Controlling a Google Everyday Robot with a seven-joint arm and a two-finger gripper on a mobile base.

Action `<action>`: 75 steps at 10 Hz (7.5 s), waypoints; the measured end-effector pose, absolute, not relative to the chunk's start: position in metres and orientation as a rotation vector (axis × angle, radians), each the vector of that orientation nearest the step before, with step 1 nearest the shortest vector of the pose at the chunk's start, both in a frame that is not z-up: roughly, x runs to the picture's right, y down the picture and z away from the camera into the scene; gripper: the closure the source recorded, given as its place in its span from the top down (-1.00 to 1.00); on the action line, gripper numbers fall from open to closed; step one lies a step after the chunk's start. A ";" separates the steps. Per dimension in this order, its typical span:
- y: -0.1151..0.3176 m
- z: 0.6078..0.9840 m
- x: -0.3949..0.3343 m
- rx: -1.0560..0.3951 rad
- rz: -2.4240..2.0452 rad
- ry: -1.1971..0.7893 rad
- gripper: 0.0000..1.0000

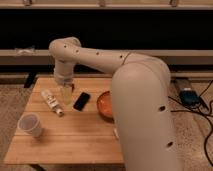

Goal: Push the eraser across the table

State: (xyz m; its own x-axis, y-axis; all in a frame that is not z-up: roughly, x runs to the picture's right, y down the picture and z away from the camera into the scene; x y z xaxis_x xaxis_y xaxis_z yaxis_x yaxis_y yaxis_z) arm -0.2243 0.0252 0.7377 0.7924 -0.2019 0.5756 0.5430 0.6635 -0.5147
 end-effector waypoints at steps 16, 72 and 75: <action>0.025 0.738 -0.224 -0.732 -0.442 -0.506 0.60; 0.204 0.785 -0.179 -0.922 -0.695 -0.496 -1.00; 0.194 0.768 -0.174 -0.889 -0.696 -0.483 -1.00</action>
State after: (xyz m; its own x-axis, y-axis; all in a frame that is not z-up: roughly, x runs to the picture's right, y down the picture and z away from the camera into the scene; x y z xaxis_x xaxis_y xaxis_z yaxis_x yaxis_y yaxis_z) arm -0.1744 0.1942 0.7684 0.6841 -0.3445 0.6429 0.7227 0.4388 -0.5339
